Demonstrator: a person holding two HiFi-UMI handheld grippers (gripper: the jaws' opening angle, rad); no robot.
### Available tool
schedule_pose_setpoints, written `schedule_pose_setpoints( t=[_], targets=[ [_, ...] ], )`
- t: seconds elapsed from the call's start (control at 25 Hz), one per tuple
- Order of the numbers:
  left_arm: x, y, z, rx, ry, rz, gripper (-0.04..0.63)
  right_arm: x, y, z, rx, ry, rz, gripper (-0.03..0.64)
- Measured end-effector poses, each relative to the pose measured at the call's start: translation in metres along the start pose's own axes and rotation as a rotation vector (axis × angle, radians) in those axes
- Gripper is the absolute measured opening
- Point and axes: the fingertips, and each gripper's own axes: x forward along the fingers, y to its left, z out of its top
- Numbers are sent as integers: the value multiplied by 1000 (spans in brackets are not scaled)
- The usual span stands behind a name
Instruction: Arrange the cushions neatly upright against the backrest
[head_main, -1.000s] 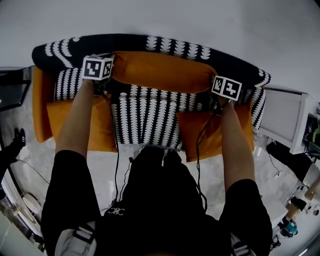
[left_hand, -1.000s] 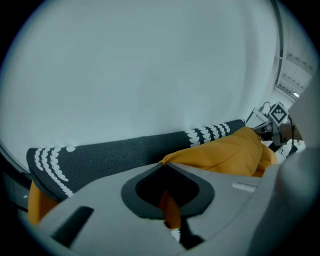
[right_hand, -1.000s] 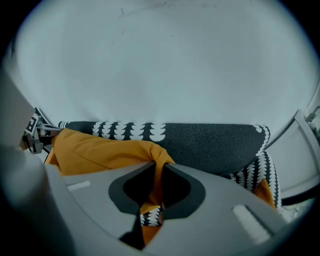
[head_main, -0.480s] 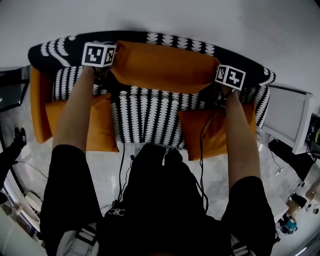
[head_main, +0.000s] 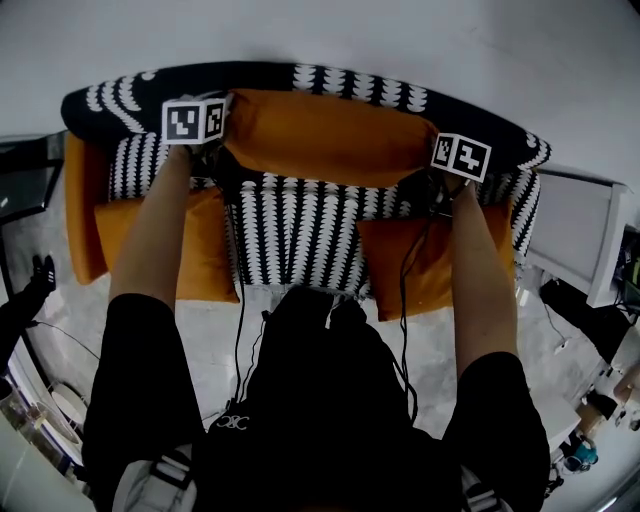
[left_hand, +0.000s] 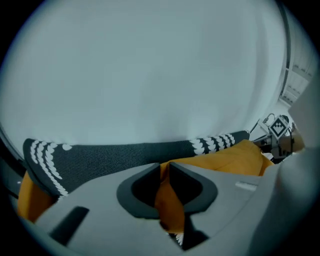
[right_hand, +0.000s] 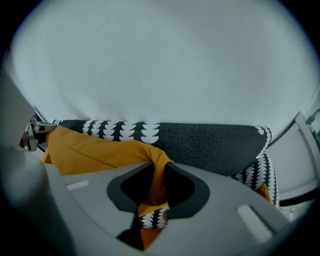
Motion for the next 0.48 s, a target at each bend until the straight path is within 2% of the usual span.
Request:
schedule_pose_setpoints(
  t=[0.08,0.2,0.28,0.32,0.4,0.48],
  targets=[
    [-16,-3,11,8,-46,21,146,-10,0,-2,4,-27,-13,94],
    [-38,-10,22,62,-77,84,168,-28,-6,-3,30,-102,-43,131],
    [-51,-21,28,88,-92,112,171,-45,-11,4,24,-178,-69,193],
    [-57,-27,30,86,-100,115,168,-54,-12,9,18,-206,-70,210],
    [-71,-39,33,63,-116,117,116,-74,-10,19,18,-259,-57,208],
    [-87,-53,34,41,-145,133,30,-98,-7,28,22,-317,-44,145]
  ],
)
